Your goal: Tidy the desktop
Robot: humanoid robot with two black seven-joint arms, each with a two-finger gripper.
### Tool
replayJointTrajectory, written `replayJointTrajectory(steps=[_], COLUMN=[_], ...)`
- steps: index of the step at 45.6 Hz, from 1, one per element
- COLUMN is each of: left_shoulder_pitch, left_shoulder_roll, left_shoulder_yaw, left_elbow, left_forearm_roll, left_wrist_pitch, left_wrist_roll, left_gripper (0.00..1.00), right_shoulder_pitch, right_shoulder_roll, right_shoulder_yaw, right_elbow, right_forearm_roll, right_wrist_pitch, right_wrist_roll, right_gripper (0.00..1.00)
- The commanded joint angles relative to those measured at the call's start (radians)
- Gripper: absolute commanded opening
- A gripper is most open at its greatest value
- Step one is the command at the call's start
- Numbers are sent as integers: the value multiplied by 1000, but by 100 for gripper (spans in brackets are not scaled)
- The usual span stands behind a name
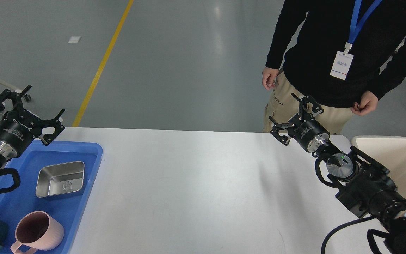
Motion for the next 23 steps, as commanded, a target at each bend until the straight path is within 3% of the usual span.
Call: replayJointTrajectory(steps=[1, 23], left_shoulder_pitch=[-49, -63], left_shoulder_roll=[-1, -13], left_shoulder_yaw=[23, 23], left_elbow=[37, 121], left_forearm_roll=[-1, -14], left_wrist_pitch=[25, -5], left_wrist_roll=[12, 21], left_gripper=[98, 98], right_shoulder_pitch=[-8, -39], right_shoulder_roll=[-3, -15], right_shoulder_yaw=[25, 65], right_elbow=[4, 30], right_forearm_roll=[2, 11], right_wrist_pitch=[-13, -37], right_wrist_roll=[-2, 33], right_gripper=[100, 100])
